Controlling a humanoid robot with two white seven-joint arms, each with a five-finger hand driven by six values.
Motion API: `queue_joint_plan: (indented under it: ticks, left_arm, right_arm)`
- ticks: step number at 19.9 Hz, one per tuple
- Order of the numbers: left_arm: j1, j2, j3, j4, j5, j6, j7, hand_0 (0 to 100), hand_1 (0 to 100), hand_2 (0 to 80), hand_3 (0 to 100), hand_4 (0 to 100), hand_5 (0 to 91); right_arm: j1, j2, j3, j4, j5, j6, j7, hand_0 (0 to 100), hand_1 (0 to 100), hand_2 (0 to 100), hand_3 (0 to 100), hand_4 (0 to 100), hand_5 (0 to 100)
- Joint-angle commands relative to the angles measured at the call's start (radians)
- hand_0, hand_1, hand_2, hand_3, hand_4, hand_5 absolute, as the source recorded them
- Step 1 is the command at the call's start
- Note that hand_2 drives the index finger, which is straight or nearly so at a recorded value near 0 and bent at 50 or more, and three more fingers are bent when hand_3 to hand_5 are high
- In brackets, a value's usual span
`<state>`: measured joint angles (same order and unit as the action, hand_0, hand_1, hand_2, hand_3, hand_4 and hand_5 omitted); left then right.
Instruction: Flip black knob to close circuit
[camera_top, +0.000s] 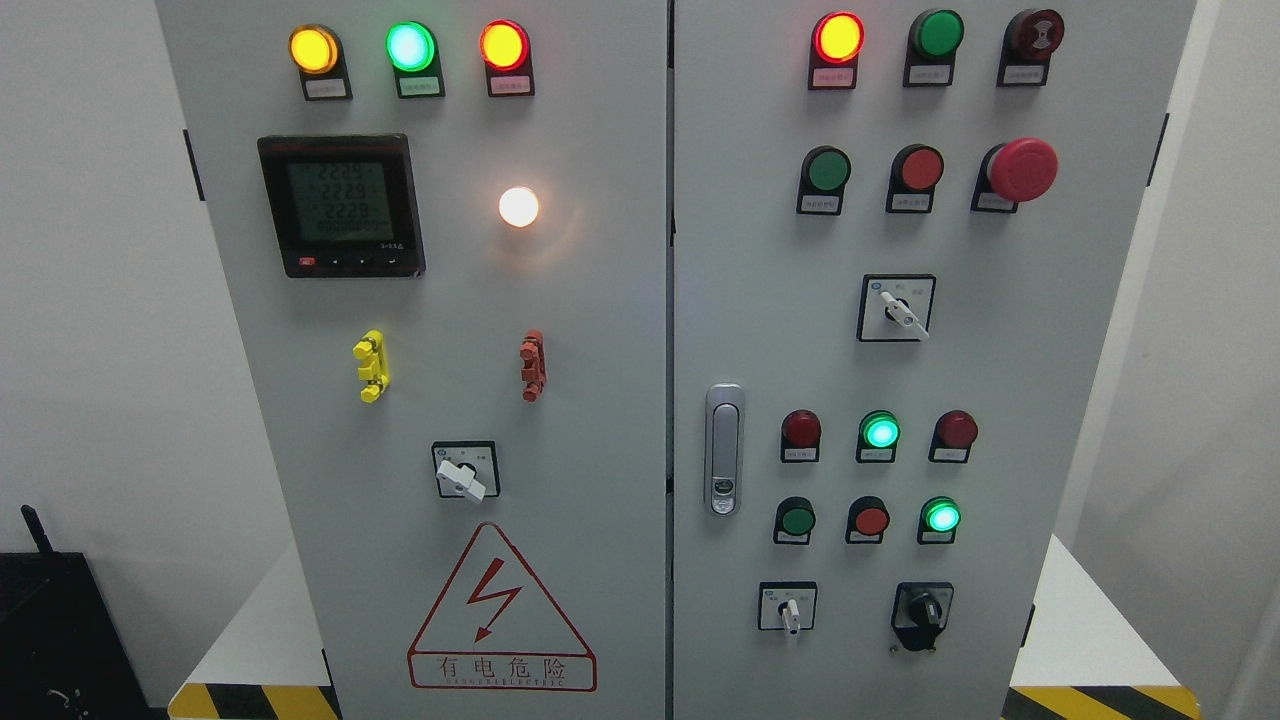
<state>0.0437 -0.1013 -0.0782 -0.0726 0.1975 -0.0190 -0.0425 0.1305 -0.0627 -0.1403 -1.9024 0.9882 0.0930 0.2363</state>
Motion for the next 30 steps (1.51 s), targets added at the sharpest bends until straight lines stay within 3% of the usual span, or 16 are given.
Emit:
queue_joint_plan:
  ticks: [1,15,20,30]
  left_arm:
    - [0.001,0.0,0.0,0.001,0.0,0.001,0.0,12,56,0.0,0,0,0.0]
    - [0.001,0.0,0.0,0.001,0.0,0.001,0.0,12,56,0.0,0,0,0.0]
    - [-0.001,0.0,0.0,0.001,0.0,0.001,0.0,12,56,0.0,0,0,0.0]
    - [0.001,0.0,0.0,-0.001,0.0,0.001,0.0,12,56,0.0,0,0,0.0]
  right_arm:
    - [-0.118,-0.083,0.021,-0.158,0.156,0.065,0.017,0,9,93,100,93,83]
    - [-0.17,-0.068,0.142,-0.087,0.182,0.077,0.012,0,8,93,100,93,83]
    - [-0.241,-0.068,0.137,0.046,0.181,0.079,0.011,0,8,93,100,92,82]
    - [-0.296,-0.069,0.13,0.187,0.181,0.114,-0.014,0,8,93,100,92,82]
